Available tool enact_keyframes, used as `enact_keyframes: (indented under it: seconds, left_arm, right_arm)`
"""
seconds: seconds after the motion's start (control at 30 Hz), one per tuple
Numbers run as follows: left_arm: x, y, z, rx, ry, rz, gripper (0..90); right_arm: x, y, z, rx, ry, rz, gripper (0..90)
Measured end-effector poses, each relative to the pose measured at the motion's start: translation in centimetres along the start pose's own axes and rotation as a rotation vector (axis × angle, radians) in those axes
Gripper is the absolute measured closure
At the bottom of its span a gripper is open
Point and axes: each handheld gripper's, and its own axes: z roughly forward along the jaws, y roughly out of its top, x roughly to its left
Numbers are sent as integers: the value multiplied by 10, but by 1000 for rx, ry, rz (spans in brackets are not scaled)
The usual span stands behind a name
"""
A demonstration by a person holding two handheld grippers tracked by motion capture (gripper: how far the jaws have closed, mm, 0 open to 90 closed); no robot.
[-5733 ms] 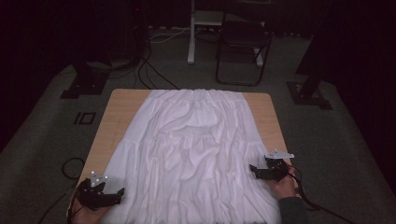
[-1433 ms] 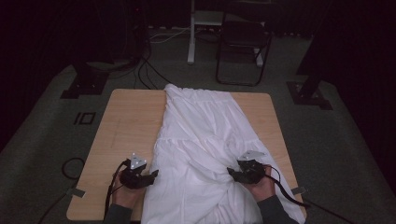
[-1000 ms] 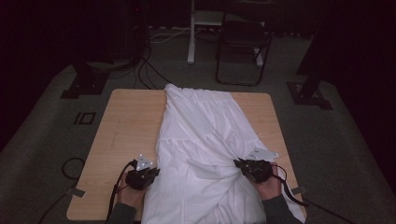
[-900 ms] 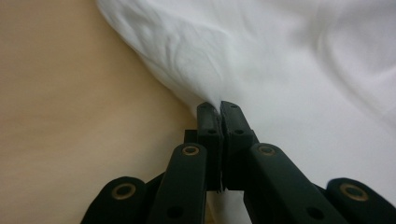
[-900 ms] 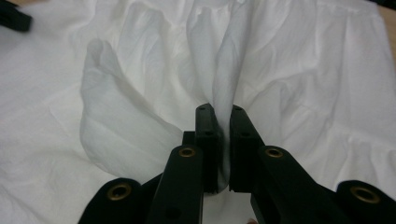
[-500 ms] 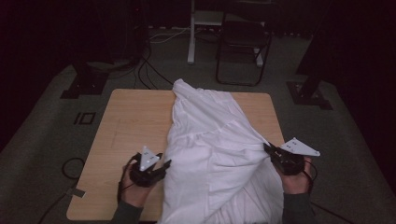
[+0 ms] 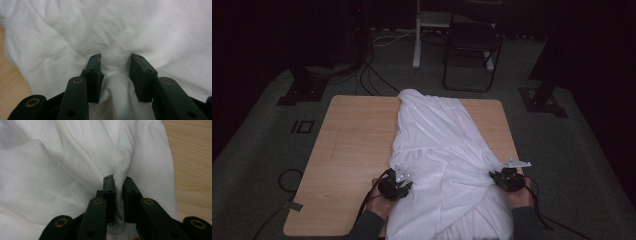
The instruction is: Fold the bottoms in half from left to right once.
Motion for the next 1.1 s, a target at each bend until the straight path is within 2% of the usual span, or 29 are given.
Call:
enact_keyframes:
  seconds: [0.1,0.17,0.2,0.23,0.3,0.37,0.47,0.5,0.57,0.63,0.67,0.73,0.8,0.87,0.93,0.97,1.1]
  left_arm:
    - [23,3,5,6,63,-22,617]
    - [42,6,8,16,110,-42,616]
    - [54,7,10,25,158,-45,617]
    - [61,8,12,35,182,-50,616]
    - [81,12,16,63,280,-52,617]
    - [102,15,21,67,301,-102,615]
    - [115,22,28,77,326,-122,608]
    - [118,24,30,75,327,-142,603]
    - [121,24,31,60,299,-194,591]
    - [122,21,26,45,263,-201,555]
    - [121,19,23,33,255,-201,541]
    - [119,14,13,9,241,-211,523]
    - [118,6,-1,-34,217,-238,515]
    - [115,-2,-18,-70,200,-264,509]
    - [109,-13,-34,-88,167,-280,500]
    - [106,-18,-39,-85,161,-269,486]
    - [92,-43,-57,-71,116,-278,475]
  right_arm:
    - [3,9,10,-6,36,19,816]
    - [9,18,19,-8,52,11,812]
    - [12,22,23,-6,56,2,809]
    - [15,28,29,-8,62,-11,807]
    - [19,37,38,-15,71,-20,806]
    - [22,47,48,-25,77,-19,805]
    - [25,61,63,-45,55,-4,804]
    - [25,65,67,-46,40,0,799]
    - [25,75,73,-28,9,10,750]
    - [25,83,74,8,-45,9,627]
    - [25,87,70,-2,-64,10,599]
    - [28,93,58,-64,-76,28,527]
    - [37,102,43,-134,-56,28,489]
    - [49,110,37,-159,-22,-10,467]
    - [64,118,38,-161,57,-49,428]
    - [74,122,43,-151,104,-66,417]
    - [92,126,62,-107,130,-106,402]
